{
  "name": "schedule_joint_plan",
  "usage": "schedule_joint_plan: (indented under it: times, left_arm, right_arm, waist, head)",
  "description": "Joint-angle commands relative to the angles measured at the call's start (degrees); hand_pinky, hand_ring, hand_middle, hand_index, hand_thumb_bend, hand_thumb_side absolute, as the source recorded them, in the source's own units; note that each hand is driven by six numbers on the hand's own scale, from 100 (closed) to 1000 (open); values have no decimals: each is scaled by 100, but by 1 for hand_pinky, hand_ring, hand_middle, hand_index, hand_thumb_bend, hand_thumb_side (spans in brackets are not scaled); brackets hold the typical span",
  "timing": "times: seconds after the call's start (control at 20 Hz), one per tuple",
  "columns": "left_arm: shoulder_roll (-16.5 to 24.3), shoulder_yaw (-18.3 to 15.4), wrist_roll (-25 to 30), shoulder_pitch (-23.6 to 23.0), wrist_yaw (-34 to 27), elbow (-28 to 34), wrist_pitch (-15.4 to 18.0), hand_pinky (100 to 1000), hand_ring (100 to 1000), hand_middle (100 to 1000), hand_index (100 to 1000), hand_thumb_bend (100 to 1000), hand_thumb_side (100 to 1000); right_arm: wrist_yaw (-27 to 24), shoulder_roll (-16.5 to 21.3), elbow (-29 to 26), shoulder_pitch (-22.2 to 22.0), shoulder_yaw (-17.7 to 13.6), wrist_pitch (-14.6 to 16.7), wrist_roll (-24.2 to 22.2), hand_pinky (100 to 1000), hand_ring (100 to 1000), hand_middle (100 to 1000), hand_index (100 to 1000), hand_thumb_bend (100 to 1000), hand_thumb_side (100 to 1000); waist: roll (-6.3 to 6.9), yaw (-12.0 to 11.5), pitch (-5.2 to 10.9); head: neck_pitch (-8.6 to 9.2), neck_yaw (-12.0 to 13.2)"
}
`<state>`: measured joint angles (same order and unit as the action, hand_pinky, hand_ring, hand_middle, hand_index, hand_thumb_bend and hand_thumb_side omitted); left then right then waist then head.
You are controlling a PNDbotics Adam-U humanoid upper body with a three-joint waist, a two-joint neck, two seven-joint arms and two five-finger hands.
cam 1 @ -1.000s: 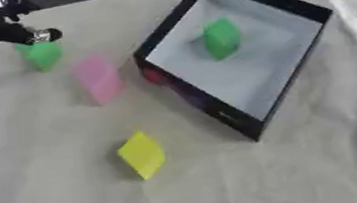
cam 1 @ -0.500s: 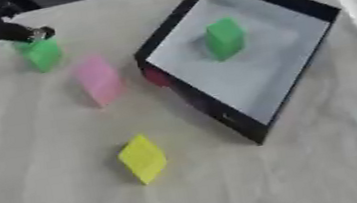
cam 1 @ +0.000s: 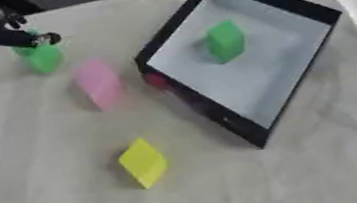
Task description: Pick up objects on the table and place them in the box.
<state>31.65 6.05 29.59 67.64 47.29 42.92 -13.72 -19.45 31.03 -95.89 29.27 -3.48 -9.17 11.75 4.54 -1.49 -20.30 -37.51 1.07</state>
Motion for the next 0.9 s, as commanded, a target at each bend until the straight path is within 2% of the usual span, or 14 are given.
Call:
schedule_joint_plan:
  times: [0.05, 0.1, 0.15, 0.2, 0.4, 0.9]
  left_arm:
    - [115, -53, 81, 96, 46, -2, 3, 900, 844, 821, 885, 570, 573]
    - [117, -58, 106, 91, 59, -17, 11, 900, 844, 821, 885, 570, 573]
    - [121, -63, 128, 84, 75, -35, 12, 899, 842, 820, 883, 516, 505]
    - [130, -68, 150, 77, 104, -59, 2, 898, 842, 819, 882, 559, 536]
    - [154, -103, 163, 63, 288, -112, -36, 894, 840, 818, 881, 562, 522]
    - [132, -172, 81, 51, 245, -167, -91, 872, 801, 771, 850, 503, 486]
  right_arm:
    - [25, 146, -37, 79, -28, 16, -21, 873, 784, 817, 896, 116, 554]
    - [24, 145, -35, 77, -30, 14, -16, 873, 784, 817, 896, 116, 554]
    - [23, 146, -35, 75, -30, 13, -15, 873, 784, 817, 896, 113, 557]
    - [23, 148, -37, 72, -29, 13, -17, 874, 784, 817, 896, 112, 557]
    - [24, 152, -39, 63, -23, 12, -38, 874, 784, 817, 897, 108, 561]
    - [33, 145, -16, 51, -22, 11, -81, 875, 785, 818, 898, 100, 567]
  waist:
    - [73, 6, -1]
    - [75, 8, -4]
    - [77, 10, -8]
    - [78, 11, -11]
    - [74, 9, -18]
    - [47, 2, -34]
  head:
    - [93, 29]
    - [91, 29]
    - [92, 29]
    - [88, 26]
    - [101, 32]
    - [120, 40]
